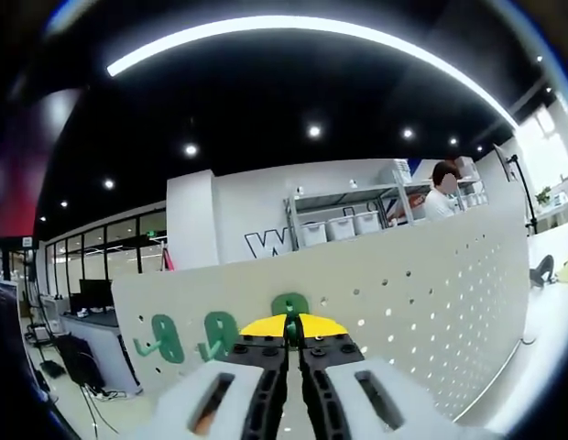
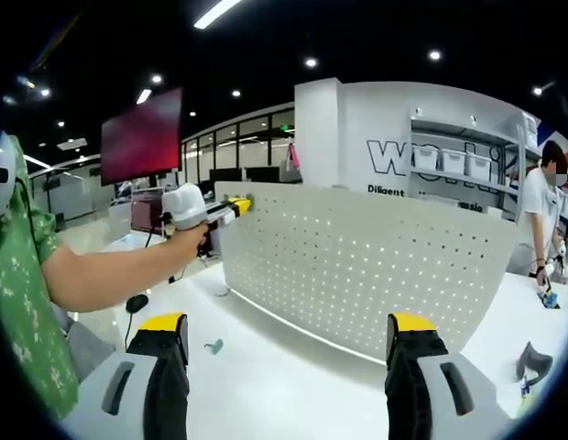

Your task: Insert the hook assembly into the mounting plate slot until the hook locks in place.

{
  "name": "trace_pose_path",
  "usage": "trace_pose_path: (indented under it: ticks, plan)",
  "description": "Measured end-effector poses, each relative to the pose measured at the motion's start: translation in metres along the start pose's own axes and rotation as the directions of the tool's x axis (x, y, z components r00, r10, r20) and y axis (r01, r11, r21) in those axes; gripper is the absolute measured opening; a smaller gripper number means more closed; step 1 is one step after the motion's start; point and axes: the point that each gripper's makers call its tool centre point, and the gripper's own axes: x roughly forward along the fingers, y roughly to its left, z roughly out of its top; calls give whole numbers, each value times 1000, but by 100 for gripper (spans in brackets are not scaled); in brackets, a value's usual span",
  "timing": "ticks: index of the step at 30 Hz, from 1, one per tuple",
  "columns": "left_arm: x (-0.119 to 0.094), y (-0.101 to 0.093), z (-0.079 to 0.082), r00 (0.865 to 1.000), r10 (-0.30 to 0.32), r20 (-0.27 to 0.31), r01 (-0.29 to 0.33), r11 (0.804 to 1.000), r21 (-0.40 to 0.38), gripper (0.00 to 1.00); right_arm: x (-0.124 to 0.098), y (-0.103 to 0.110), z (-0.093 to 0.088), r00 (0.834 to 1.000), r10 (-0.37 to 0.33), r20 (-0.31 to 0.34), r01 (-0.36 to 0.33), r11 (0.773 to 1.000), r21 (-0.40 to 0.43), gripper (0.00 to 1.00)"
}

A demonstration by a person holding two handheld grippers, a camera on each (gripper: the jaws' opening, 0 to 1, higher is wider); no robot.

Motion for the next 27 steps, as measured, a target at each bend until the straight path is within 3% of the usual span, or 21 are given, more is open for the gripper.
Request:
trace_pose_path:
  ticks: [27]
  plan:
    - [2, -3, -6, 999, 25, -23, -25, 999, 22, 3, -2, -1, -4, 1000, -1, -5, 1, 1000, 4, 91]
